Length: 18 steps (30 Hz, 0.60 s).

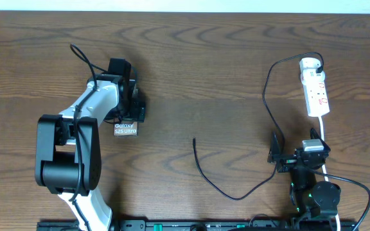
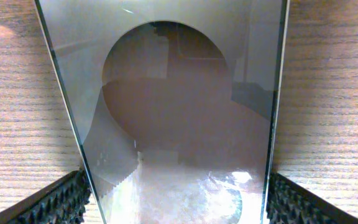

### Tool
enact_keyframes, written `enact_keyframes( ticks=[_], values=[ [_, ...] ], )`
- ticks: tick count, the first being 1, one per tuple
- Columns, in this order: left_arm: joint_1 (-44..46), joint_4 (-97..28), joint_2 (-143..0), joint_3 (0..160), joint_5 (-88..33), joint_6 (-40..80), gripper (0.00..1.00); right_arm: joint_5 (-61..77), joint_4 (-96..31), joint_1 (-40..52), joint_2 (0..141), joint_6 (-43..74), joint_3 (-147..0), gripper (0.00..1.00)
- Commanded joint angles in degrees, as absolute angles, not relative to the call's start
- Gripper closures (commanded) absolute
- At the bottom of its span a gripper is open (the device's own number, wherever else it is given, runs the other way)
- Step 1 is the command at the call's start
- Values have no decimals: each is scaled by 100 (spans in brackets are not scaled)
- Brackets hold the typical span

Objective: Plug charger to phone and switch on socket
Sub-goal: 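Close the left gripper on the phone's long edges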

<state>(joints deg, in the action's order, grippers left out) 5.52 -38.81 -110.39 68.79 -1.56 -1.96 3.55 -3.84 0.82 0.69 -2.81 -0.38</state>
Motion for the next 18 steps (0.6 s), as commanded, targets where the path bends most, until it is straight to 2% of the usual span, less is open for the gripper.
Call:
enact_keyframes(
  ticks=[1, 4, 10, 15, 18],
  values=[
    [550, -3918, -11124, 6770, -104, -276, 13, 316, -408, 117, 34, -349, -32, 1],
    [550, -3918, -11124, 6770, -104, -276, 18, 316, -408, 117, 34, -349, -32, 1],
    [550, -3918, -11124, 6770, -104, -276, 20, 316, -408, 117, 34, -349, -32, 1],
    [550, -3918, -11124, 6770, -104, -276, 28, 316, -408, 117, 34, -349, -32, 1],
    [550, -3918, -11124, 6770, -104, -276, 37, 316, -408, 117, 34, -349, -32, 1]
  ],
)
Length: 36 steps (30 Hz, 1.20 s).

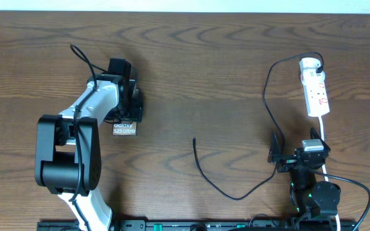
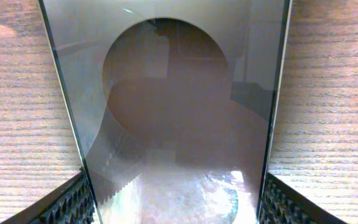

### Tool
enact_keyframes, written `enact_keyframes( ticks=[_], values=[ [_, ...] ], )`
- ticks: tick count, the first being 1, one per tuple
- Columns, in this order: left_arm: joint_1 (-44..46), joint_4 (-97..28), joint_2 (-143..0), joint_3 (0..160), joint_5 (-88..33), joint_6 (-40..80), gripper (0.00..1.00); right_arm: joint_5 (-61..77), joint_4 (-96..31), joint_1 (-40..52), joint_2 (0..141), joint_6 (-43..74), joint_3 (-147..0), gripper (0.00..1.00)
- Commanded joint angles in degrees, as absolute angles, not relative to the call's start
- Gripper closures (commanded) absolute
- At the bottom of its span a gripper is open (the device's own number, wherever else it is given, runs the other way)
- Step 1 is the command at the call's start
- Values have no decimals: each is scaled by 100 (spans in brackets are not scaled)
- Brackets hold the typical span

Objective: Plug charger to phone and switch on socket
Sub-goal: 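Close the left gripper on the phone's long edges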

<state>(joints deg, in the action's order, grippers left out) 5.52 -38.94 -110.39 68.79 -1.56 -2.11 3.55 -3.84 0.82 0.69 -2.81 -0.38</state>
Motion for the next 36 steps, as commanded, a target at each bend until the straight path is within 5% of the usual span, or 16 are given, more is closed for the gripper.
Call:
enact_keyframes(
  ticks=[1, 11, 22, 36],
  values=[
    [550, -3920, -11124, 6770, -104, -276, 38, 316, -408, 117, 34, -349, -32, 1],
    [550, -3918, -11124, 6770, -104, -276, 57, 316, -408, 117, 34, -349, -32, 1],
    [550, -3918, -11124, 6770, -104, -276, 92, 316, -408, 117, 34, -349, -32, 1],
    [550, -3911, -11122, 6772, -102, -276, 93, 316, -408, 117, 34, -349, -32, 1]
  ],
)
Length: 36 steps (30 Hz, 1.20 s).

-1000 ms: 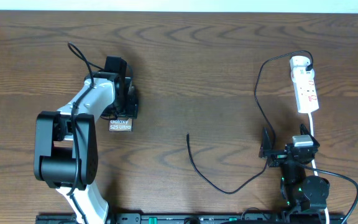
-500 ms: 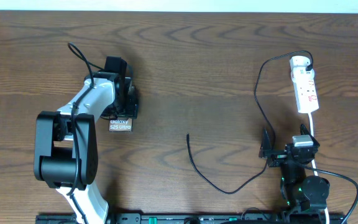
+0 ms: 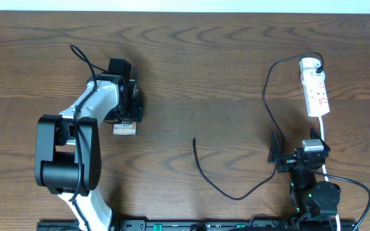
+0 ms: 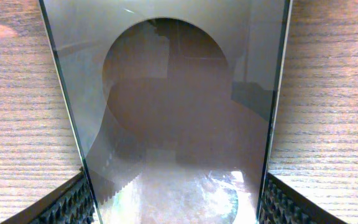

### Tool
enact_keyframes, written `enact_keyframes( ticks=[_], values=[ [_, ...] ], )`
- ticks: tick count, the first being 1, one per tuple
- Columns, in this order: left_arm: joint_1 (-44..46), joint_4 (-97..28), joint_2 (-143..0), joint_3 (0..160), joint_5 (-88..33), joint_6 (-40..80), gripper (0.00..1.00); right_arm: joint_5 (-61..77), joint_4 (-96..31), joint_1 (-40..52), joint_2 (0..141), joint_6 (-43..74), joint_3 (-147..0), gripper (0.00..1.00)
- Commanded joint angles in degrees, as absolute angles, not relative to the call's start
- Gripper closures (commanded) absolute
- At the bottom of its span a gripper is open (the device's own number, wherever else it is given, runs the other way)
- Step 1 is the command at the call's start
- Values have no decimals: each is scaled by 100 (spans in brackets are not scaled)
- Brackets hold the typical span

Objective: Plug charger to phone and switch on socket
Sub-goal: 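Close the left gripper on the phone's long edges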

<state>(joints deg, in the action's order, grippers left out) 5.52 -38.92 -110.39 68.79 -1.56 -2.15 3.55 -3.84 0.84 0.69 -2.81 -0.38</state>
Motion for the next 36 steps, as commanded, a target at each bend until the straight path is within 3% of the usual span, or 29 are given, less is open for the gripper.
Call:
enact_keyframes(
  ticks=[1, 36],
  values=[
    [550, -3911, -11122, 6772, -102, -276, 93, 316, -408, 117, 34, -349, -32, 1],
    [550, -4001, -10025, 7107, -102, -274, 92, 316, -408, 117, 34, -349, -32, 1]
  ],
)
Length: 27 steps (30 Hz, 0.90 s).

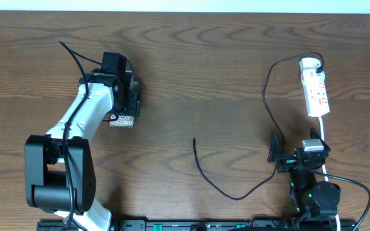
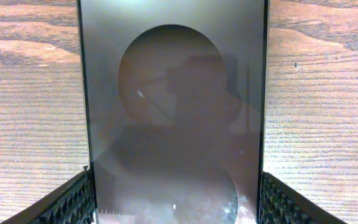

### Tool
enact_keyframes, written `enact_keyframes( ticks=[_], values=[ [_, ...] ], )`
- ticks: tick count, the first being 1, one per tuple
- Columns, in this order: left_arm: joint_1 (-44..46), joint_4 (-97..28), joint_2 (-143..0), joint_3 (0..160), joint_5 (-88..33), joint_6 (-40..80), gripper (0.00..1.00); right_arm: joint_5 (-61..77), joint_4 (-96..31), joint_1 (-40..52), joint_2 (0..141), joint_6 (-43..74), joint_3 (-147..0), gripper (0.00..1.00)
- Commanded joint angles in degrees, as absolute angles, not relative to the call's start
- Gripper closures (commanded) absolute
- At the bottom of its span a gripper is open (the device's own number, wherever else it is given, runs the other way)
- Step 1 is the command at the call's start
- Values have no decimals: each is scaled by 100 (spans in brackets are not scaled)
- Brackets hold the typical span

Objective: Plug charger to phone and switch on socket
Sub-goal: 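Close the left gripper on the phone's long edges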

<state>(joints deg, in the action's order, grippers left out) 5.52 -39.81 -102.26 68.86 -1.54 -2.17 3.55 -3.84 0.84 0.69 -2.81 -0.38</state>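
Note:
My left gripper (image 1: 124, 106) is shut on the phone (image 1: 122, 119), whose white label end pokes out toward the near side. In the left wrist view the phone's dark glass (image 2: 173, 112) fills the middle, squarely between the ribbed fingers (image 2: 73, 202). The black charger cable (image 1: 227, 192) lies slack on the table, its free end (image 1: 194, 140) at the centre and its other end plugged into the white socket strip (image 1: 315, 90) at the far right. My right gripper (image 1: 275, 154) rests near its base at the lower right, looking open, with the cable passing close by.
The wooden table (image 1: 204, 70) carries only these things. The strip's white lead (image 1: 324, 138) runs down past the right arm's base (image 1: 313, 192). The left arm's base (image 1: 56, 186) stands at the lower left.
My left arm has shifted away and slightly left, carrying the phone with it. In the wrist view the phone now sits straighter between the fingers. The right arm and cable have not moved.
Through all three earlier moments my left gripper held the phone at the same spot left of centre, with hardly any change. The cable, socket strip and right arm stayed put. Now the phone is a little farther from the near edge.

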Motion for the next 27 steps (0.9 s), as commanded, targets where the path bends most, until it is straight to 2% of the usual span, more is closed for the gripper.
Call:
enact_keyframes(
  ticks=[1, 27],
  values=[
    [550, -4016, -10029, 7107, -102, -274, 93, 316, -408, 117, 34, -349, -32, 1],
    [550, -4147, -10324, 6829, -558, -207, 92, 316, -408, 117, 34, -349, -32, 1]
  ],
)
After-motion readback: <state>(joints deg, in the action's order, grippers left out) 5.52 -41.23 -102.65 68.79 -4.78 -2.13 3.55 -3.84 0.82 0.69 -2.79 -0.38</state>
